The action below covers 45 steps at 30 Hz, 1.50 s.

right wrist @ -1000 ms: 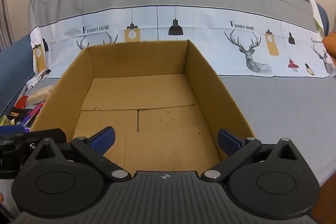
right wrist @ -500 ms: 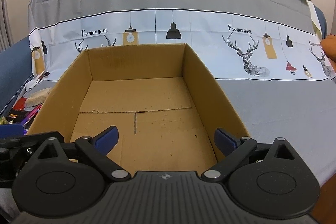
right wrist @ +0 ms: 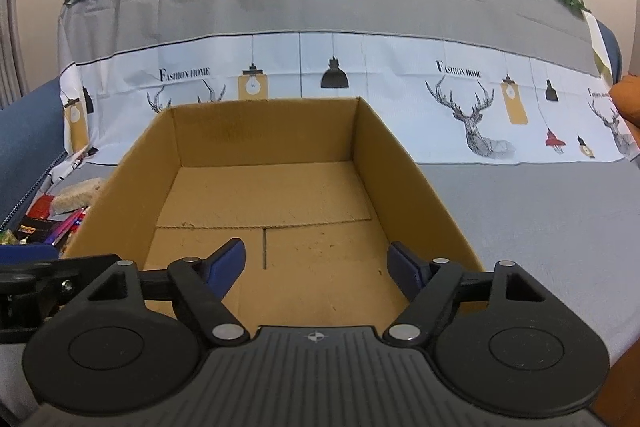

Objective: Organize snacks

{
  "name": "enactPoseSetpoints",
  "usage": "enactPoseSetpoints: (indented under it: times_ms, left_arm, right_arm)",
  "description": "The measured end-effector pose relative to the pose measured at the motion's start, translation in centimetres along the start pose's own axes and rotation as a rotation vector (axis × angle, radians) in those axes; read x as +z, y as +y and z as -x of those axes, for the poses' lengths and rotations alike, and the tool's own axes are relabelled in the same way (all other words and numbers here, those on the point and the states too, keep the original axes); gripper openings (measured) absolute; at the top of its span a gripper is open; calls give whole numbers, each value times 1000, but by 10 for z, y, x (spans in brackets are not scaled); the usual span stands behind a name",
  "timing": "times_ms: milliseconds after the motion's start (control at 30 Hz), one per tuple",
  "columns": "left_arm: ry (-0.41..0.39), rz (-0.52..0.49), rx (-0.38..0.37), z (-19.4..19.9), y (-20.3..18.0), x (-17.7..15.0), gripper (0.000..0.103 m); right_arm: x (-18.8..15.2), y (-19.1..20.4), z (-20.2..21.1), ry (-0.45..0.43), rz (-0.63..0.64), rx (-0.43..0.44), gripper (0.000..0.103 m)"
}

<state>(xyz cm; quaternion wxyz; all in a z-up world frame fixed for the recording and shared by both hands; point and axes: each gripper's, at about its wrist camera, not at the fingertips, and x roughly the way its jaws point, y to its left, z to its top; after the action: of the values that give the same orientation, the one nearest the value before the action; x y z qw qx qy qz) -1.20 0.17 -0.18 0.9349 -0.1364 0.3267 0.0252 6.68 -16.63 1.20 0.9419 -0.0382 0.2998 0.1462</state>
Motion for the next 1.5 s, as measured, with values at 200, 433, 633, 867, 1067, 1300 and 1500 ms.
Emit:
enactPoseSetpoints:
  times_ms: [200, 433, 633, 867, 1067, 1300, 1500]
  left_arm:
    - [-8, 20, 9, 7, 7, 3, 59]
    - [-46, 87, 29, 21, 31, 3, 28]
    - [-74, 200, 66, 35, 76, 0, 28]
    - [-35, 308, 186, 51, 127, -5, 30]
    - [42, 483, 295, 51, 174, -17, 72]
    - [127, 615, 451, 49, 217, -32, 91]
    - [201, 674, 452, 38, 232, -43, 98]
  right_arm:
    - [3, 11, 3, -29, 11, 14, 61]
    - [12, 33, 6, -43, -5, 77, 38]
    - [20, 67, 10, -47, -20, 153, 34]
    - [19, 121, 10, -33, 19, 258, 34]
    - [17, 166, 13, -5, 70, 339, 34]
    - [6, 200, 2, 67, 131, 375, 35]
    - [-3, 218, -12, 103, 198, 372, 35]
